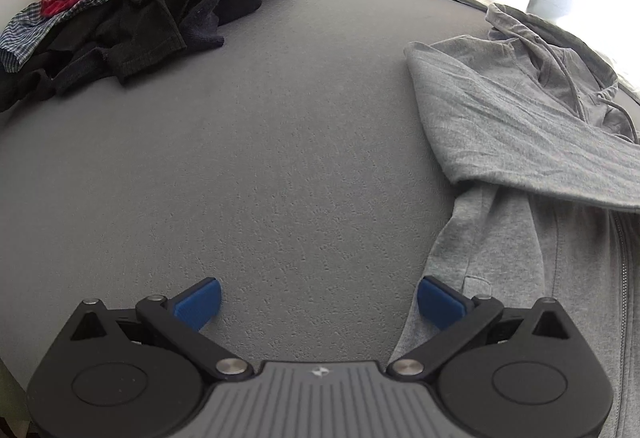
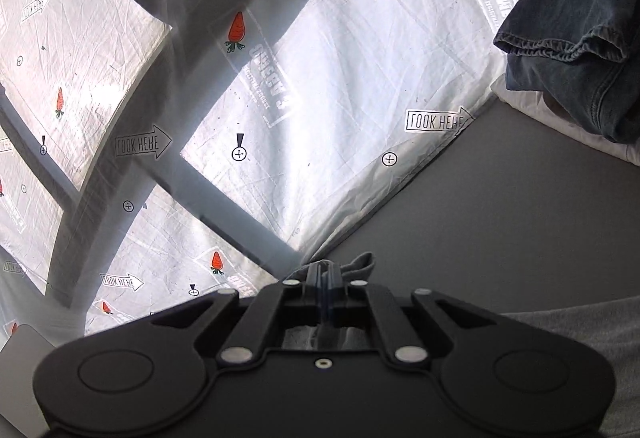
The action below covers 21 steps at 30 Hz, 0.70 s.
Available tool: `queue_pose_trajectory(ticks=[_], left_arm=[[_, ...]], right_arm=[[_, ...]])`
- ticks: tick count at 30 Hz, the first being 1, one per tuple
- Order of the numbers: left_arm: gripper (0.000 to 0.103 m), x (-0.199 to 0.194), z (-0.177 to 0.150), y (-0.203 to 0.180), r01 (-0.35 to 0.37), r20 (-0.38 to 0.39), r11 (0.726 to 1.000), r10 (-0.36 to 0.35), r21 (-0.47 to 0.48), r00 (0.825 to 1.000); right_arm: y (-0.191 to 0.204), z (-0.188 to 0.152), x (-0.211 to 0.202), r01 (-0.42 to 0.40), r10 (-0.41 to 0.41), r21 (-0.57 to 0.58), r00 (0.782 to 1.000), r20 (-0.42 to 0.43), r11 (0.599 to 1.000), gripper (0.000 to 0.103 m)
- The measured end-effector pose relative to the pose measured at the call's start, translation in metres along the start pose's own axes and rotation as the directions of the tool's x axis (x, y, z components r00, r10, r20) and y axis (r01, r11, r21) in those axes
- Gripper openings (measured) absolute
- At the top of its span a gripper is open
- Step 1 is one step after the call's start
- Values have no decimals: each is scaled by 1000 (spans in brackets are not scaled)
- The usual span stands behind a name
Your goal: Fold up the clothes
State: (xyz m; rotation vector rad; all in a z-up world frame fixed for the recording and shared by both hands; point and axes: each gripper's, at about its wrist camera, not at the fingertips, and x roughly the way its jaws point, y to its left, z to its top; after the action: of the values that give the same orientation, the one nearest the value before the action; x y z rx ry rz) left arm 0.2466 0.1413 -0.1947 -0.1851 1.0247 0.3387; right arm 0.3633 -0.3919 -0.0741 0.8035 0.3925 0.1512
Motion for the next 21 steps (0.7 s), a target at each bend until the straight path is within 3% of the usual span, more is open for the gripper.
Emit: queue_pose_trajectory(ticks=[13,17,21], left_arm=[[103,24,47,-34,-10,22,996,8,88,1000],[103,26,54,-35,0,7,997,0,79,1000],[103,23,63,-36,10,6,998,-10,68,1000]], right_arm=[[-44,49,-4,83,-94,70,978,184,994,0],[-68,48,-4,155,-164,85,980,117,984,0],[-84,17,8,270,-268,48,963,-37,962,6]])
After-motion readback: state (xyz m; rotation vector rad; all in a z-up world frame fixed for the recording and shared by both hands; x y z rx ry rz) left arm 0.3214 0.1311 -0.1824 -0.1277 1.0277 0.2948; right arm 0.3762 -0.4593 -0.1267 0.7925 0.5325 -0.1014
